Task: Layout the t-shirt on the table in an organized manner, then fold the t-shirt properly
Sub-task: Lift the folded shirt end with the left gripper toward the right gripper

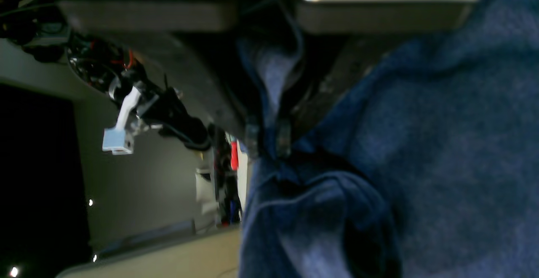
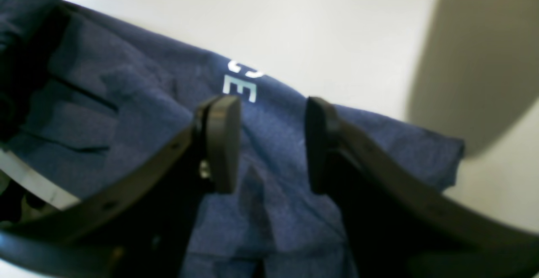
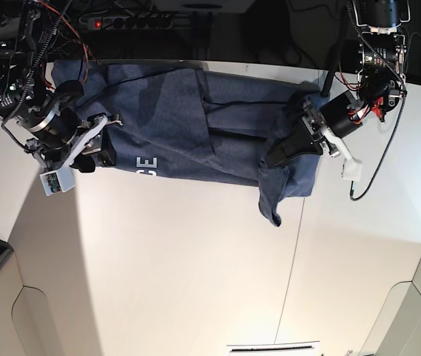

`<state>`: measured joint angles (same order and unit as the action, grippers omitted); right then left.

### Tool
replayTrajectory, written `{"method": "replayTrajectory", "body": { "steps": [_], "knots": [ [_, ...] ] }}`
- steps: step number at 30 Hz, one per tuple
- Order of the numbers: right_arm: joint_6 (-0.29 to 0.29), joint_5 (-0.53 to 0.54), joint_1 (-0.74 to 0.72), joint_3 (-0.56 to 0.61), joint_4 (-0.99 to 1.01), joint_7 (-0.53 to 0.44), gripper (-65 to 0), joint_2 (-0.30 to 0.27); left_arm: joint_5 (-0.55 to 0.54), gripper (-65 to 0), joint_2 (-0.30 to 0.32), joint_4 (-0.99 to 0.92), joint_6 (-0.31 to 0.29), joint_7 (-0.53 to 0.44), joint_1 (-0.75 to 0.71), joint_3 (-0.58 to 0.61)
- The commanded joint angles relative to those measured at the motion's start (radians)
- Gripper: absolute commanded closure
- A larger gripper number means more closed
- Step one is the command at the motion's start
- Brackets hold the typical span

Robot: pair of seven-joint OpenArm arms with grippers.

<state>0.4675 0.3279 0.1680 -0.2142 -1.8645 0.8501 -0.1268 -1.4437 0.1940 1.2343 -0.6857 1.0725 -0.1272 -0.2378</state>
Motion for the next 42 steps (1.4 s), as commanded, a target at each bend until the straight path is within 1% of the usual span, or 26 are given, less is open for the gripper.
{"method": "replayTrajectory", "body": {
  "steps": [1,4,6,9,21,30,38,39,41,42],
  "knots": [
    [0.0,0.012,-0.012,-0.005,-0.019,-0.02,-25.2,-0.005,-0.019,0.0,-0.005,0.017,-0.012,0.0,0.008,0.003],
    [0.0,0.012,-0.012,-0.005,-0.019,-0.02,-25.2,-0.005,-0.02,0.0,-0.026,0.017,-0.012,0.04,0.008,0.004],
    [0.0,0.012,-0.012,-0.005,-0.019,-0.02,-25.2,-0.005,-0.04,0.0,-0.028,0.017,-0.012,0.072,0.008,0.004],
    [0.0,0.012,-0.012,-0.005,-0.019,-0.02,-25.2,-0.005,-0.04,0.0,-0.028,0.017,-0.012,0.111,0.008,0.004],
    [0.0,0.013,-0.012,-0.005,-0.019,-0.021,-25.2,-0.005,-0.04,0.0,-0.033,0.017,-0.012,0.11,0.008,0.006],
    [0.0,0.012,-0.012,-0.005,-0.019,-0.021,-25.2,-0.005,-0.04,0.0,-0.033,0.017,-0.012,0.102,0.009,0.076],
    [0.0,0.012,-0.012,-0.005,-0.019,-0.021,-25.2,-0.005,-0.04,0.0,-0.034,0.017,-0.012,0.091,0.011,0.082],
    [0.0,0.012,-0.012,-0.005,-0.019,-0.021,-25.2,-0.005,-0.04,-2.7,-0.034,0.017,-0.012,0.091,0.011,0.082],
    [0.0,0.012,-0.012,-0.005,-0.019,-0.021,-25.2,-0.005,-0.04,-15.7,-0.034,0.017,-0.012,0.091,0.011,0.082],
    [0.0,0.012,-0.012,-0.005,-0.019,-0.021,-25.2,-0.005,-0.04,-19.9,-0.034,0.017,-0.012,0.091,0.011,0.082]
  ]
}}
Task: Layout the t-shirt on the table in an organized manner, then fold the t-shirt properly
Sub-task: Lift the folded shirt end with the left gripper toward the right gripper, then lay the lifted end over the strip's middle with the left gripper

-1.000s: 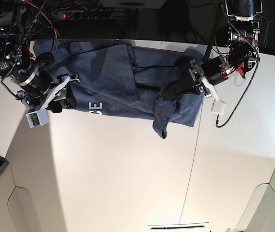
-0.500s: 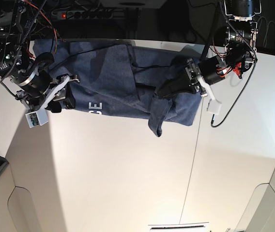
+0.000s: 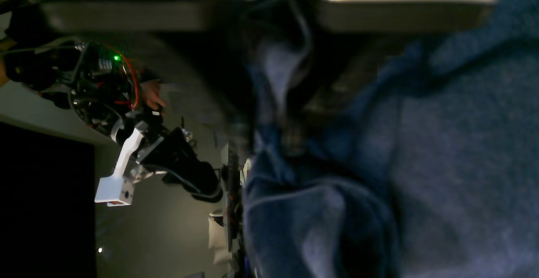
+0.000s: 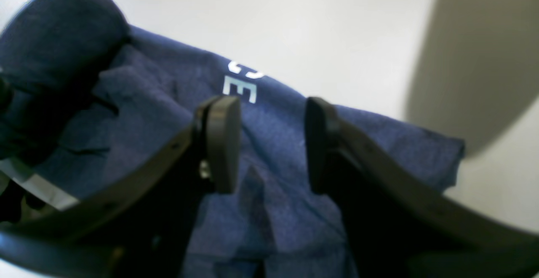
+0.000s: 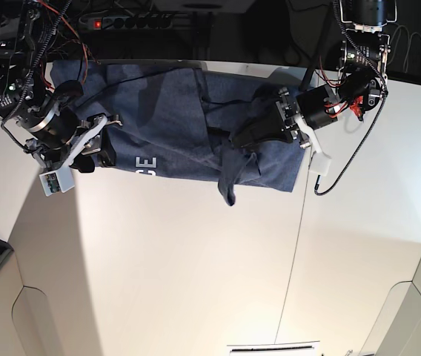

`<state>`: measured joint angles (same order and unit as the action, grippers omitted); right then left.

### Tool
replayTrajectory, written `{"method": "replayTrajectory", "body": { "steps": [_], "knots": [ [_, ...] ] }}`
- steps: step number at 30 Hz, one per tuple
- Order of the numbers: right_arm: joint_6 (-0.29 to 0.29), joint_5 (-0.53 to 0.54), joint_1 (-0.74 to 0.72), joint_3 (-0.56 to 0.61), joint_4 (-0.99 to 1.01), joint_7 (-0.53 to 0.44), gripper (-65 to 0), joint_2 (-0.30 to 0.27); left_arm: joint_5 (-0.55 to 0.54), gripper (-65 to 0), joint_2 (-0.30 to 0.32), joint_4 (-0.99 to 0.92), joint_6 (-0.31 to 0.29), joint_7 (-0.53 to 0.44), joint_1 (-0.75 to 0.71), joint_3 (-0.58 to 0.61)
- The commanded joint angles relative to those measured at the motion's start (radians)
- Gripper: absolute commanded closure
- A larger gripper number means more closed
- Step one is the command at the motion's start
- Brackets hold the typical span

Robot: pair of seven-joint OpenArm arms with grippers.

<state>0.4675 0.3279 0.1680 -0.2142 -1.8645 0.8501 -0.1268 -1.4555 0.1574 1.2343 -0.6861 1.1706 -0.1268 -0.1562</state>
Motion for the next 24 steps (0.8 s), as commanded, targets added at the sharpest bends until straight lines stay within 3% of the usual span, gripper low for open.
{"method": "replayTrajectory", "body": {
  "steps": [1,16,21,24],
  "knots": [
    [0.0,0.012,-0.012,-0.005,-0.019,-0.021,-25.2,-0.005,-0.028,-21.6,0.003,0.017,-0.012,-0.007,0.011,0.001],
    [0.0,0.01,-0.012,-0.005,-0.019,-0.031,-25.2,-0.006,-0.028,-21.5,0.004,0.068,-0.012,-0.006,0.013,-0.002],
    [0.0,-0.073,-0.013,-0.011,-0.019,-0.052,-25.3,-0.006,-0.028,-21.5,0.006,0.122,-0.012,-0.006,0.013,-0.018],
    [0.0,-0.078,-0.013,-0.039,-0.019,-0.055,-25.3,-0.01,0.065,-21.5,0.007,0.134,-0.012,-0.006,0.013,-0.034]
  ]
}}
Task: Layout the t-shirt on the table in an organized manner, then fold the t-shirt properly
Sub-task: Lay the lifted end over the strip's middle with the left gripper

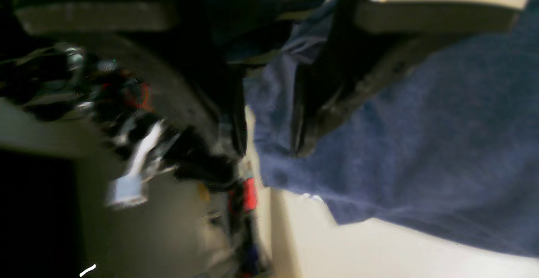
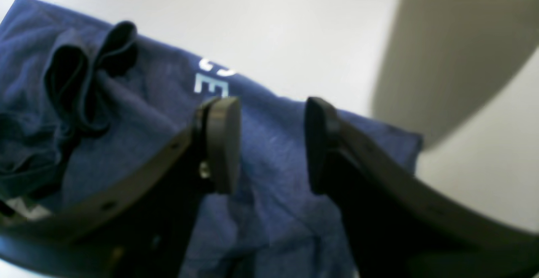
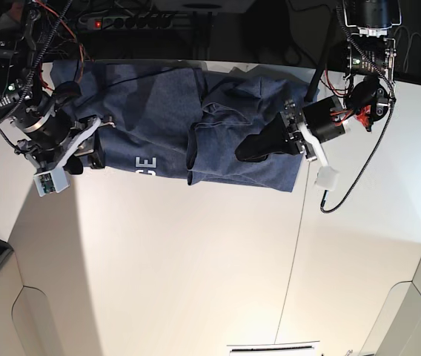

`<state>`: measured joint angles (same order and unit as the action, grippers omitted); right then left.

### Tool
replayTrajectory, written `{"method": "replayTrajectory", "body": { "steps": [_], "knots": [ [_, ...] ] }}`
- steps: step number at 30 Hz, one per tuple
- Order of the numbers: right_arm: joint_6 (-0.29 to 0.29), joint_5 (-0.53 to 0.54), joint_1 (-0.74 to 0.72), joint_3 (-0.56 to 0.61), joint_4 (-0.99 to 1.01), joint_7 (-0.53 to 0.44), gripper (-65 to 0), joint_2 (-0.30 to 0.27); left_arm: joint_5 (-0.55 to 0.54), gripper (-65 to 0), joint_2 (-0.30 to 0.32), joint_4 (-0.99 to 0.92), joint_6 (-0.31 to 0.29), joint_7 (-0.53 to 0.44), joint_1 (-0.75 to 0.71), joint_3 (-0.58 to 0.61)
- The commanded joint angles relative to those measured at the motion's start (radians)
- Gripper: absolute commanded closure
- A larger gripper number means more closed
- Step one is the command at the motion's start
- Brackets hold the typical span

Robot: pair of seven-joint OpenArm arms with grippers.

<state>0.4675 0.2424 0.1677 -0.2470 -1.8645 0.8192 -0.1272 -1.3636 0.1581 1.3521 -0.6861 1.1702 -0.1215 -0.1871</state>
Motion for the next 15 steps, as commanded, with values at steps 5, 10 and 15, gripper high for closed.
{"method": "replayTrajectory", "body": {
  "steps": [5,10,15],
  "knots": [
    [0.0,0.008,-0.012,-0.085,-0.019,-0.024,-25.3,-0.011,0.151,-2.2,0.032,0.016,-0.012,-0.006,0.005,-0.011],
    [0.0,0.017,-0.012,-0.154,-0.019,-0.023,-25.3,-0.011,0.157,0.0,0.053,0.016,-0.012,-0.006,0.002,-0.011],
    [0.0,0.058,-0.012,-0.171,-0.019,-0.023,-25.3,-0.011,0.252,0.0,0.053,0.016,-0.012,-0.022,0.002,-0.011]
  ]
}}
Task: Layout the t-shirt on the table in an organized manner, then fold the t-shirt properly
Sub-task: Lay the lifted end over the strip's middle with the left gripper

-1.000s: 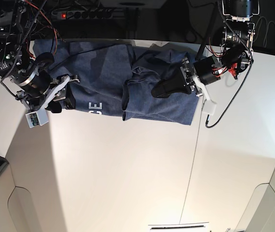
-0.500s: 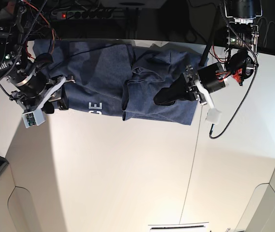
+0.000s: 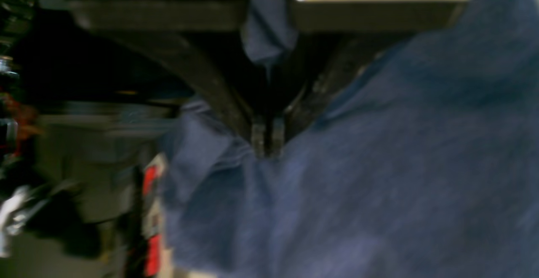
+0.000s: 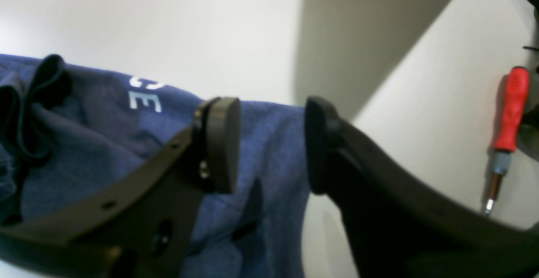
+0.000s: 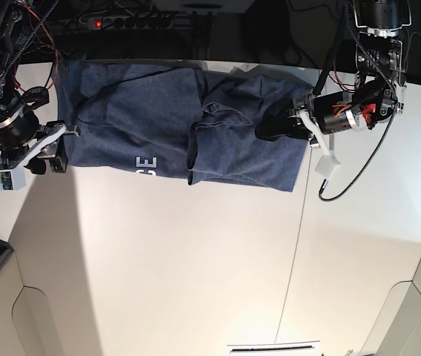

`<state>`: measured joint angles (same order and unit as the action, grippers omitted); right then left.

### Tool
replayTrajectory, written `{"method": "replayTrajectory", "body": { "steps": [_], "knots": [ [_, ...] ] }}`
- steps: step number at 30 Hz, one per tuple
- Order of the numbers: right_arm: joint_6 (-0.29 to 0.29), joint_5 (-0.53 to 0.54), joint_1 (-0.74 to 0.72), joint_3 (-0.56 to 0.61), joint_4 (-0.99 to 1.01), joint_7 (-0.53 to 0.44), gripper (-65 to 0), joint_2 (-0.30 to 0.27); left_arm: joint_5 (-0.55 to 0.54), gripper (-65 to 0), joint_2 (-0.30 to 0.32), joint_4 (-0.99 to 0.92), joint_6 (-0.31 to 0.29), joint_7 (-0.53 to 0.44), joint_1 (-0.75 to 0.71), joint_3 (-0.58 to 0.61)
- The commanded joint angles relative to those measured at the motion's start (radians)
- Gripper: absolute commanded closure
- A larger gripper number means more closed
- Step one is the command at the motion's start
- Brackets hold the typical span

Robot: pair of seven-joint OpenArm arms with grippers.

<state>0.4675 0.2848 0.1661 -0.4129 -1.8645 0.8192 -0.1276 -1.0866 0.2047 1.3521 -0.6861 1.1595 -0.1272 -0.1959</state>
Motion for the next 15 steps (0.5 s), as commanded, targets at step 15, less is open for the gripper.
{"method": "replayTrajectory", "body": {
  "steps": [15],
  "knots": [
    [0.0,0.03,-0.01,-0.005,-0.019,-0.023,-25.3,-0.01,0.012,0.0,0.006,0.016,-0.012,-0.002,0.0,0.212]
  ]
}}
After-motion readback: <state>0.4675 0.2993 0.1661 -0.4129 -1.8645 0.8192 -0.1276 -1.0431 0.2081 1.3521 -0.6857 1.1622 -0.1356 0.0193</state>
